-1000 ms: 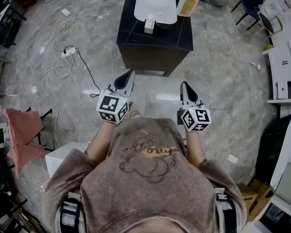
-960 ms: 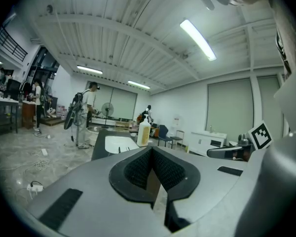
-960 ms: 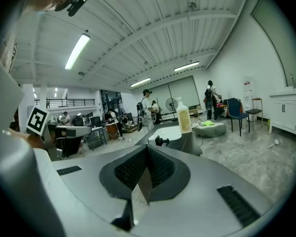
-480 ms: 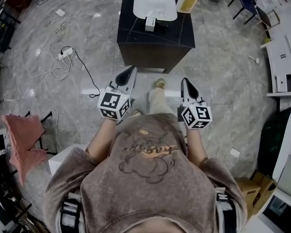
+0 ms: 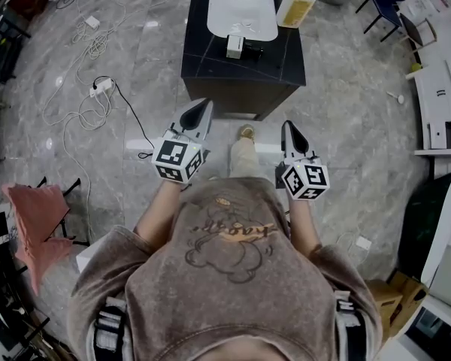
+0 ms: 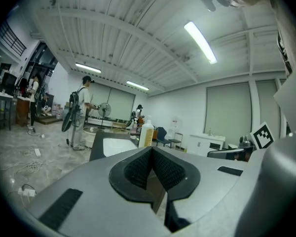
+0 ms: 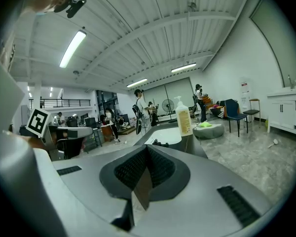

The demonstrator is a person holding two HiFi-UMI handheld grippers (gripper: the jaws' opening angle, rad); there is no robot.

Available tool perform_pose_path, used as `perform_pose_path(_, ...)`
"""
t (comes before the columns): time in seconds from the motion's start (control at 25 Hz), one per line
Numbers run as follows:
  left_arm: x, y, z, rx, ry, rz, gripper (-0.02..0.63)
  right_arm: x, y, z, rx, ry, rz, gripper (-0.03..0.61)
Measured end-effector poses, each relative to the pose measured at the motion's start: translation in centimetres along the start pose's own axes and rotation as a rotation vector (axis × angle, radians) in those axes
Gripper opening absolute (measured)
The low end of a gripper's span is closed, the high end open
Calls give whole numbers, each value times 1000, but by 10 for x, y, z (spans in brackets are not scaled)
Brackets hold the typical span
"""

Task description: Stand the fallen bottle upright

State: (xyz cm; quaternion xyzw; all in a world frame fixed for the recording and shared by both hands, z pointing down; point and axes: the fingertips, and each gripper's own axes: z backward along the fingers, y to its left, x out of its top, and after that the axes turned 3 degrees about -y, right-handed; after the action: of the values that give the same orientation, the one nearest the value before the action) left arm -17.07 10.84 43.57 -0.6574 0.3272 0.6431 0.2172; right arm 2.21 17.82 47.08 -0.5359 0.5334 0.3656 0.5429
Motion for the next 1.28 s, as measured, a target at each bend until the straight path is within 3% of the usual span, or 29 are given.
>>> perform_pose_path(0.76,31,72,-146,9,14,5,18,39,-71,-143,38,22,-12,0)
perform_pose_path(1.28,52,89,-255,15,34,-12,18,74,-147,-226,69,22,-21,0)
